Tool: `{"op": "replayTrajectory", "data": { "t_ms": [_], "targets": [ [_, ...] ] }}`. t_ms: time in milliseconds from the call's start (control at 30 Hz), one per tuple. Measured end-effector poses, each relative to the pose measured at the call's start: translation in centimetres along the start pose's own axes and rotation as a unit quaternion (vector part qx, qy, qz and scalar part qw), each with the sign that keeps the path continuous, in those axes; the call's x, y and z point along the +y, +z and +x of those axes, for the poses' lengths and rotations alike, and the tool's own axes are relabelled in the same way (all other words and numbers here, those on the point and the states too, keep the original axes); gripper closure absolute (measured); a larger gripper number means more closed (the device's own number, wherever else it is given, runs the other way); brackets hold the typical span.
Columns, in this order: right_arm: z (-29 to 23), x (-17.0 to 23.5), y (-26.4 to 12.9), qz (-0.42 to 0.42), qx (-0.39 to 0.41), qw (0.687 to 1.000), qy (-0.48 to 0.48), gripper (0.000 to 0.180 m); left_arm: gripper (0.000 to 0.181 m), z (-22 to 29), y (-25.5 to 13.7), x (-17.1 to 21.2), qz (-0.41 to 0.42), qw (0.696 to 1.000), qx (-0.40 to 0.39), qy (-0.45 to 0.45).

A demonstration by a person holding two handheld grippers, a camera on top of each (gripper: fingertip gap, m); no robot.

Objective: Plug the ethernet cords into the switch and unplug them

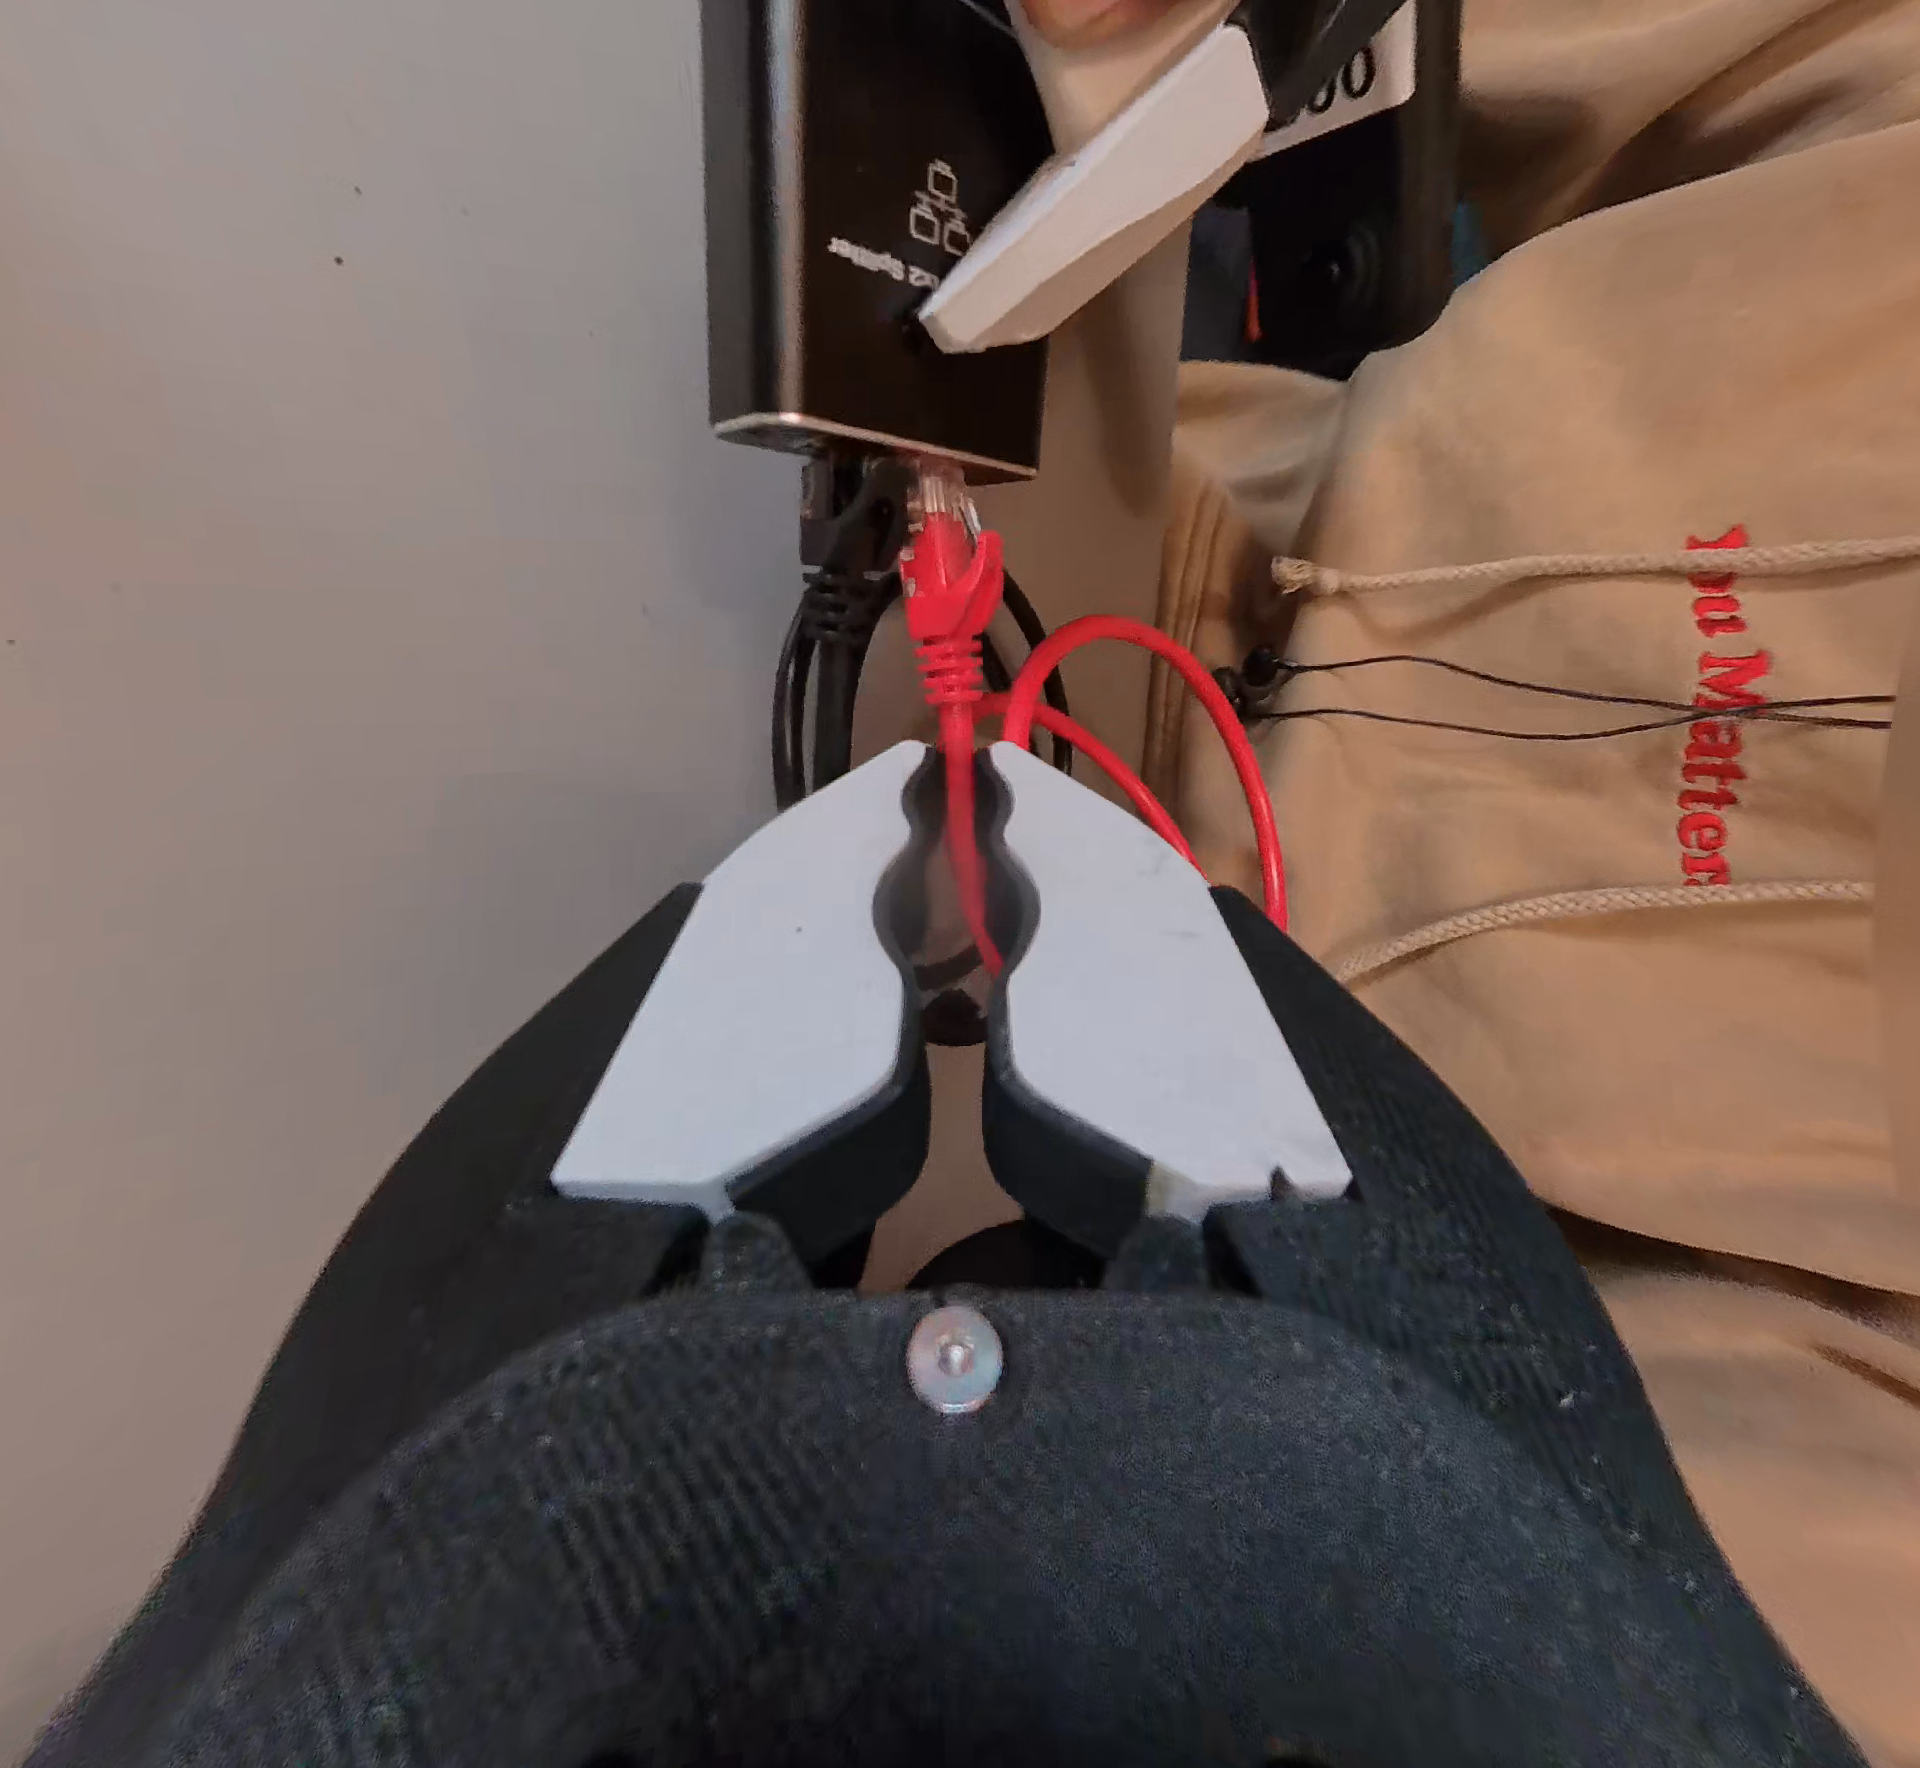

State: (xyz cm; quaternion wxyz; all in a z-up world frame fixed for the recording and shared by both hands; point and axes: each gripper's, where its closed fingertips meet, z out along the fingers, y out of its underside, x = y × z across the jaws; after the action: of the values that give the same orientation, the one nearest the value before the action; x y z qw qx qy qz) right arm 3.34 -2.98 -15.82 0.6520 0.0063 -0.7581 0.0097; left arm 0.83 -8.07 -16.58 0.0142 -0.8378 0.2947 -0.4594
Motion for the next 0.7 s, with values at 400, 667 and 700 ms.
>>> {"op": "replayTrajectory", "data": {
  "t_ms": [400,667,700],
  "targets": [
    [0.3,-0.7,-0.3,0.01,0.004,1.0,0.004,0.155,0.176,-0.6,-0.7,-0.8,0.159,0.981,0.096,-0.058],
    [-0.1,-0.7,-0.2,0.002,0.004,1.0,-0.009,0.155,0.176,-1.5,-0.9,-1.0,0.249,0.954,0.113,-0.126],
    [-0.1,-0.5,-0.1,-0.001,0.007,1.0,-0.011,0.155,0.176,-1.6,-1.0,-1.1,0.261,0.949,0.112,-0.133]
  ]
}}
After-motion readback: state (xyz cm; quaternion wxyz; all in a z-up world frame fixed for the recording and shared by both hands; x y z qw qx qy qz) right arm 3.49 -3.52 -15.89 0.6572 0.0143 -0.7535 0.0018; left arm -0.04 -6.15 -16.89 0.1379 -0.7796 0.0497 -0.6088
